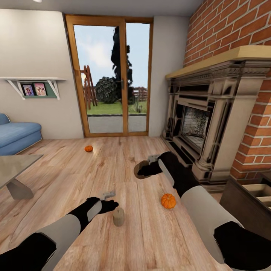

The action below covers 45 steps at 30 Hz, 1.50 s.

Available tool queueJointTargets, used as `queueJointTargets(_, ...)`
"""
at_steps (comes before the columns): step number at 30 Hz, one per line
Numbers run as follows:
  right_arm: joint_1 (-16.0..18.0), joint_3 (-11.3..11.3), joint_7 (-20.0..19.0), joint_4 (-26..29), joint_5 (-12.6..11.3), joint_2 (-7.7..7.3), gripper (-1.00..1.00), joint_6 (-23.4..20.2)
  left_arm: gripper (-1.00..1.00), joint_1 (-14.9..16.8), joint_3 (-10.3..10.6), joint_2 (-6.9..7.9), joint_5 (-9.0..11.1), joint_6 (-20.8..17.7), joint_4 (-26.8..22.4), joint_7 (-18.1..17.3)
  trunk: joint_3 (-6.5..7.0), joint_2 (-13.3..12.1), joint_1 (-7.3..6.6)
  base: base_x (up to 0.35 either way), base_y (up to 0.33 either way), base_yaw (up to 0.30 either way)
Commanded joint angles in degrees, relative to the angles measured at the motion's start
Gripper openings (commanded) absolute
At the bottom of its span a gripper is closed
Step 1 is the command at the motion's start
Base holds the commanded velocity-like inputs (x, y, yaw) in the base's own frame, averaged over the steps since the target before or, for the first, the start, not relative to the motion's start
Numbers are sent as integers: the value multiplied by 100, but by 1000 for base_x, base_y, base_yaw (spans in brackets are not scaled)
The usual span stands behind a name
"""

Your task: Place each of the two pumpkins and all three candles from the living room inside a cabinet in the living room (use any cabinet), then make sure every cabinet is closed, and position the cauldron so it is next to a table in the living room.

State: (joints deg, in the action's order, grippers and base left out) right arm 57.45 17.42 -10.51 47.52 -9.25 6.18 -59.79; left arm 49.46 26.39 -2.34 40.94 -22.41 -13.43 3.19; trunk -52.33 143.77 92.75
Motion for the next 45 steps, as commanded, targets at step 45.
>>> queueJointTargets(45, -547, 555, 22, 168, -18, 47, -100, -21, 100, 2, 8, -258, -1756, 941, 438, 86, -232, 2, -1, 79, 0, 0)
